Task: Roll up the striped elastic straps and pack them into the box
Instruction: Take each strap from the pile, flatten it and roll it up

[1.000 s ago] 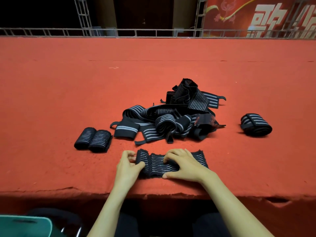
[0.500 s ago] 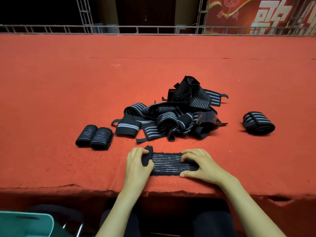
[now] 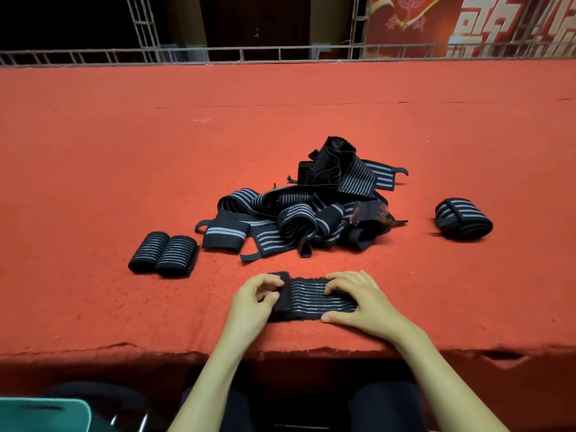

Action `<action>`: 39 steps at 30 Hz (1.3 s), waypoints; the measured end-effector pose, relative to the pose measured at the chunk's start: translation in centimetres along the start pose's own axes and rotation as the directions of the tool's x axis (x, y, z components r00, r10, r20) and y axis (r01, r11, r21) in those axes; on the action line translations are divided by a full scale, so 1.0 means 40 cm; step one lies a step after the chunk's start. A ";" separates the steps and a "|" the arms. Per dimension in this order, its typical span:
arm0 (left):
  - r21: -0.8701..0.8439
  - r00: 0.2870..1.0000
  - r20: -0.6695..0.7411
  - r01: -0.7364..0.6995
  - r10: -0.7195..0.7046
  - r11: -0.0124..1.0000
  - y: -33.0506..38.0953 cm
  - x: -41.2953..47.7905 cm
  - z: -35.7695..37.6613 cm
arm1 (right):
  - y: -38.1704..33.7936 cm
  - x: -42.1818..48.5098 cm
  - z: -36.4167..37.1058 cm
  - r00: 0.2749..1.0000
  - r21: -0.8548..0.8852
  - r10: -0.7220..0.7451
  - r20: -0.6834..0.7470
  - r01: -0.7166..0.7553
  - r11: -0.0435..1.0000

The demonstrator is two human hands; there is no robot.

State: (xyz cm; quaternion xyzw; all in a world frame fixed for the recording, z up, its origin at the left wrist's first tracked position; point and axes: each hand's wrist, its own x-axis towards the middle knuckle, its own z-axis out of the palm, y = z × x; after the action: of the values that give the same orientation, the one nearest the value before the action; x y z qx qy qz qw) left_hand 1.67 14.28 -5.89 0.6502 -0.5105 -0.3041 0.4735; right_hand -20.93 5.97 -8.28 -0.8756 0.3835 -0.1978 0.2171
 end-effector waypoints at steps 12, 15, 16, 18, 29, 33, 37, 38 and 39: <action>0.123 0.988 -0.059 0.152 -0.146 0.981 0.018 0.007 0.035 | 0.004 -0.006 0.016 0.995 -0.056 -0.054 -0.086 0.049 0.997; 0.100 0.986 -0.081 0.156 -0.148 0.983 0.025 0.007 0.040 | 0.000 -0.009 0.018 0.994 -0.091 -0.054 -0.094 0.045 0.995; 0.075 0.984 -0.085 0.163 -0.157 0.984 0.025 0.005 0.038 | -0.002 -0.009 0.019 0.995 -0.103 -0.046 -0.091 0.036 0.994; 0.033 0.980 -0.094 0.179 -0.175 0.983 0.020 -0.001 0.021 | -0.007 -0.012 0.021 0.997 -0.123 -0.028 -0.078 0.019 0.992; 0.237 0.950 -0.308 0.132 -0.054 0.962 -0.011 -0.022 -0.072 | -0.059 0.054 0.056 0.999 -0.091 -0.033 -0.004 0.033 0.995; 0.328 0.951 -0.296 0.011 0.092 0.945 0.003 -0.025 -0.020 | -0.043 0.044 0.057 0.997 -0.050 -0.047 -0.060 0.044 0.998; 0.346 0.961 -0.221 -0.084 0.168 0.935 -0.007 -0.025 0.007 | -0.035 0.042 0.064 0.990 -0.015 -0.059 -0.128 0.057 0.998; 0.356 0.964 -0.198 -0.101 0.181 0.929 -0.006 -0.025 0.009 | -0.034 0.042 0.065 0.989 -0.015 -0.061 -0.138 0.060 0.998; 0.362 0.967 -0.169 -0.118 0.190 0.925 -0.006 -0.027 0.011 | -0.033 0.041 0.066 0.987 -0.013 -0.061 -0.146 0.060 0.998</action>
State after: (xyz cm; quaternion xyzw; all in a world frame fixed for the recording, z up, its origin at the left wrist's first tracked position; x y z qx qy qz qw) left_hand 1.06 15.16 -6.39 0.7089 -0.5555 -0.1030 0.4222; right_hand -17.76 6.14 -9.46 -0.8709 0.3725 -0.2662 0.1785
